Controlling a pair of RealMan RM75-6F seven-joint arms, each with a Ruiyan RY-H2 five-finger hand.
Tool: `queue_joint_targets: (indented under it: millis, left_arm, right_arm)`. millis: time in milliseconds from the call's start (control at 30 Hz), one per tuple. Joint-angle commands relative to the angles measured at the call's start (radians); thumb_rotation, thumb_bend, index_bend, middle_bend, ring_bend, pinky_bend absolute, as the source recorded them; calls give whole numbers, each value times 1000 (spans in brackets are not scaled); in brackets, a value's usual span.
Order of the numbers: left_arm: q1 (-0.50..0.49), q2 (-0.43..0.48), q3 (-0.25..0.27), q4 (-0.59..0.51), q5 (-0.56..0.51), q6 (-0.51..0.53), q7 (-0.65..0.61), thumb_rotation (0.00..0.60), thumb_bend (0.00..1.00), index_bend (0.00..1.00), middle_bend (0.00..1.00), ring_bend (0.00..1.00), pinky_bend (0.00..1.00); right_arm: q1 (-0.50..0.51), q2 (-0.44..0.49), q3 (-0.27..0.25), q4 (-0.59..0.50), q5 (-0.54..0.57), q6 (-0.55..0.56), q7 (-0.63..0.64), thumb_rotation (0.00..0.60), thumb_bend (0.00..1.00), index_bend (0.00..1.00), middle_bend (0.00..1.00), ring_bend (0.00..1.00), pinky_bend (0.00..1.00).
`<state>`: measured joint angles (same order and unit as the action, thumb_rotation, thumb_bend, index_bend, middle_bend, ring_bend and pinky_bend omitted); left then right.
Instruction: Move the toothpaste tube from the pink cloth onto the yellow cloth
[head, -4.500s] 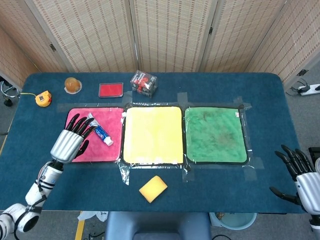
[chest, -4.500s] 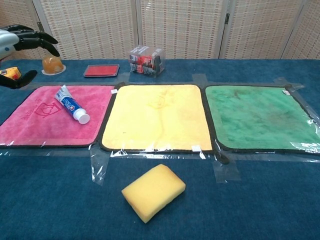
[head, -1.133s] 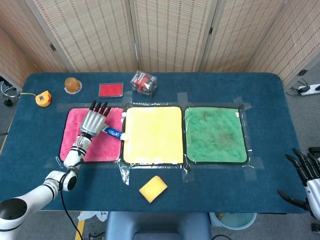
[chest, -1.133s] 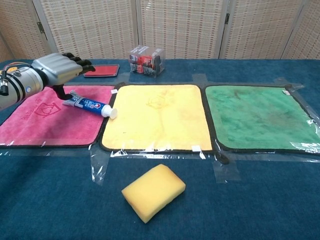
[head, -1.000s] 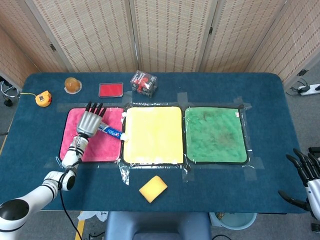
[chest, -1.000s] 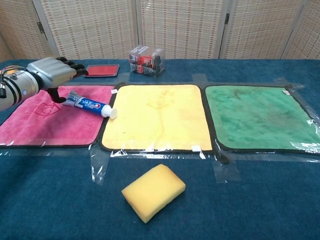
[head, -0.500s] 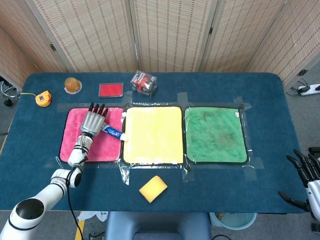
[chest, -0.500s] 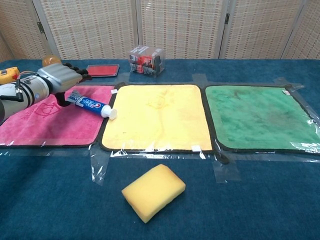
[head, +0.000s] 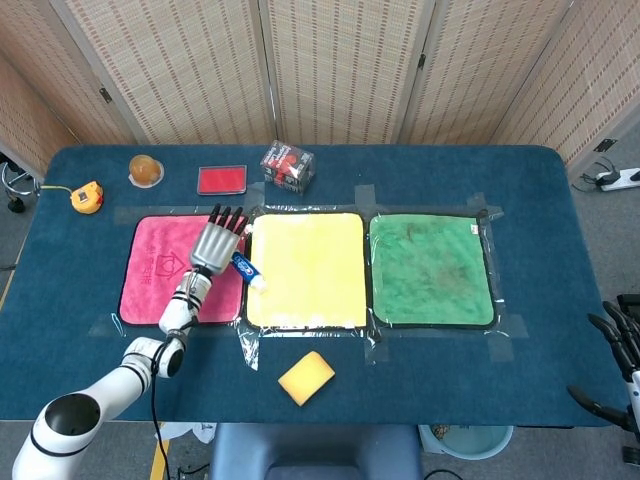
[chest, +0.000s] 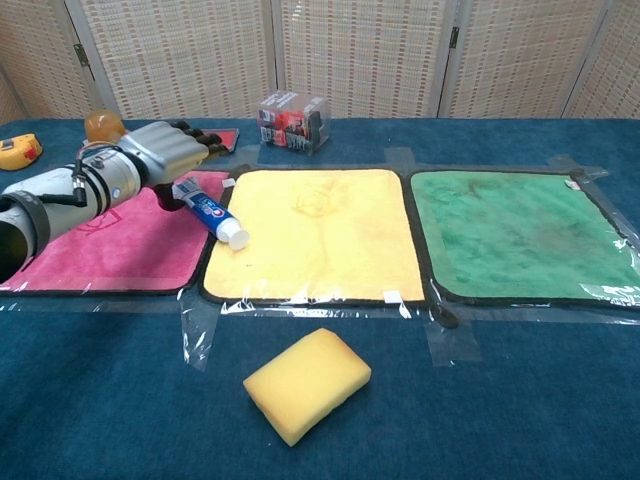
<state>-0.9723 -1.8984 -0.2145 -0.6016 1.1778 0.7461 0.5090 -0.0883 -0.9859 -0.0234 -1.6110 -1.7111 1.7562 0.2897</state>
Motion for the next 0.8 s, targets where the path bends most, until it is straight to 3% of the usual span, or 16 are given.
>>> queue_joint_targets:
  millis: [33,800]
  left_arm:
    - [-12,2,-6,-38,2,17,25,600,367,0,25,0,5]
    - [-94,11,-51,-339,-46,100,256,600,368,0,25,0,5]
  right_arm:
    - [-4,-2,-1,5,0,5,4,600,151,98,62,82,0]
    - [-2,-14,9,39,4,6,39,600,151,98,61,77,0]
